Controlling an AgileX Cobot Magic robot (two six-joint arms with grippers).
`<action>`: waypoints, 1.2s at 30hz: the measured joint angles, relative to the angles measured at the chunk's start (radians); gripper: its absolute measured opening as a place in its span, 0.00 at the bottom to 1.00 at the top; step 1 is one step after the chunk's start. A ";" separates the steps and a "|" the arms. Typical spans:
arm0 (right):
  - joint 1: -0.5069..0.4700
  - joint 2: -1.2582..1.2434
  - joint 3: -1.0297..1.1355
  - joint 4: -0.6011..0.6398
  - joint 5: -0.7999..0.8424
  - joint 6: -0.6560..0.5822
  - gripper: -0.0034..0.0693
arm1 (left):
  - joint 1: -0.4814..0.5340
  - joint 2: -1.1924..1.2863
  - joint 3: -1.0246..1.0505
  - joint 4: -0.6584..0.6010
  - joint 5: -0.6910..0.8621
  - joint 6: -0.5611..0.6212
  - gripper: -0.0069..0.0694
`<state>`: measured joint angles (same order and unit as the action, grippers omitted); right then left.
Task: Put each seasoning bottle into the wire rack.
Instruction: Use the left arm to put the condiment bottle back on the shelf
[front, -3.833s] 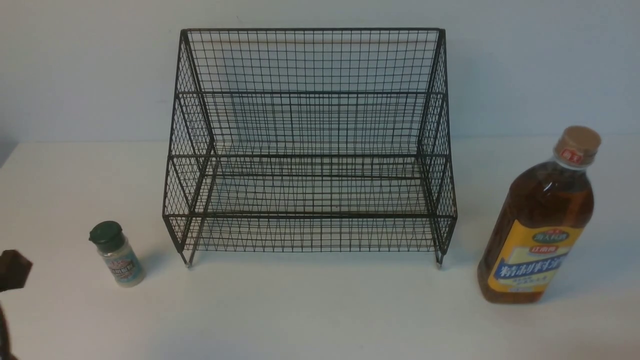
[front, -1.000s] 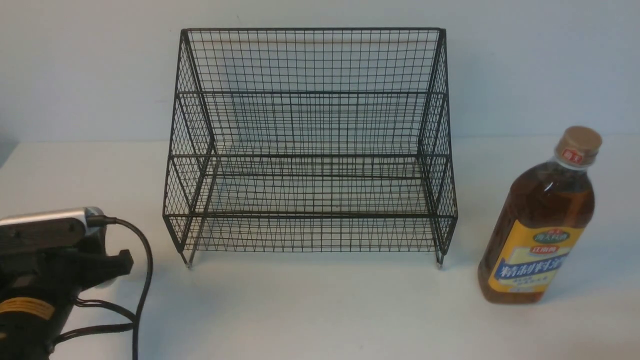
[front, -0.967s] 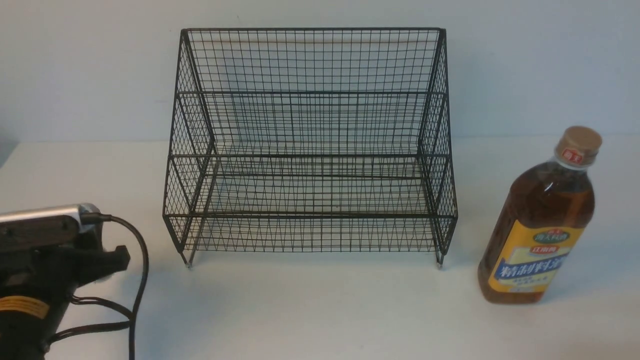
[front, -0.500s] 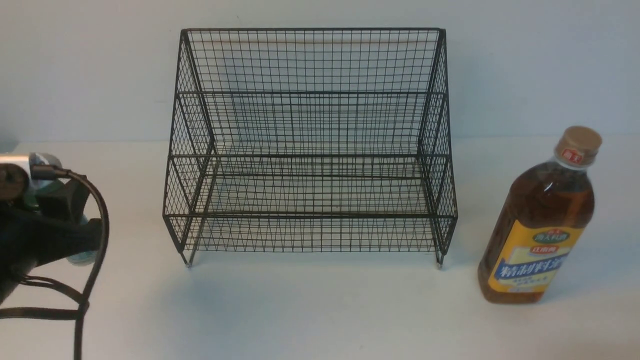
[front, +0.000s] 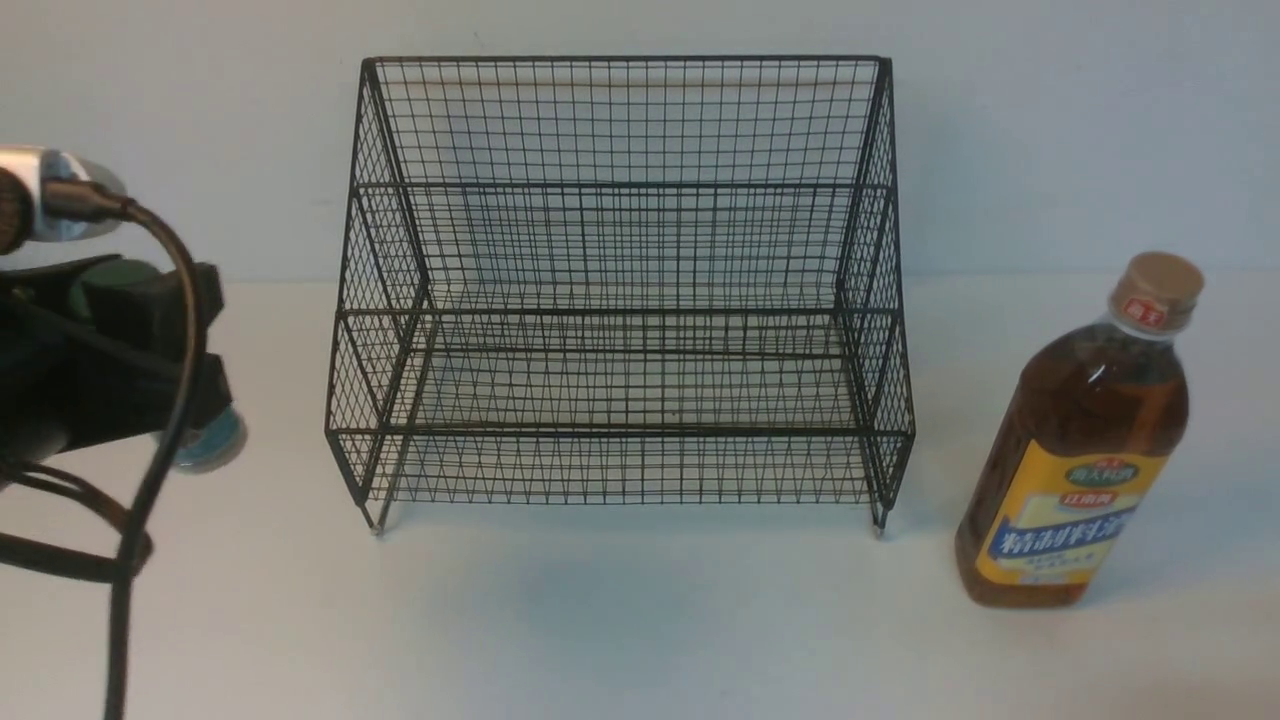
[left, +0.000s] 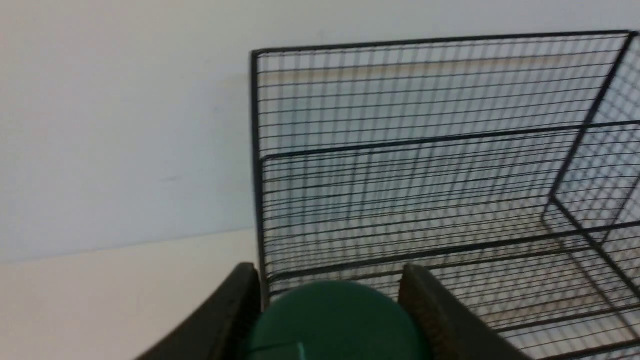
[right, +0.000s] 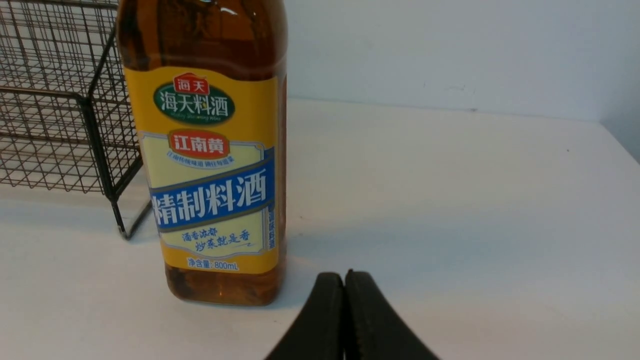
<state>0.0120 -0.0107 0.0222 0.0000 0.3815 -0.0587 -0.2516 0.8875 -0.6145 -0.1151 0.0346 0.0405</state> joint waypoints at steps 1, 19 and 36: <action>0.000 0.000 0.000 0.000 0.000 0.000 0.03 | -0.030 0.022 -0.002 0.000 -0.035 0.000 0.51; 0.000 0.000 0.000 0.000 0.000 0.000 0.03 | -0.148 0.462 -0.108 0.003 -0.416 -0.031 0.51; 0.000 0.000 0.000 0.000 0.000 0.000 0.03 | -0.149 0.673 -0.119 0.022 -0.560 -0.082 0.51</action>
<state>0.0120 -0.0107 0.0222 0.0000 0.3815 -0.0587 -0.4010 1.5610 -0.7331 -0.0935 -0.5257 -0.0417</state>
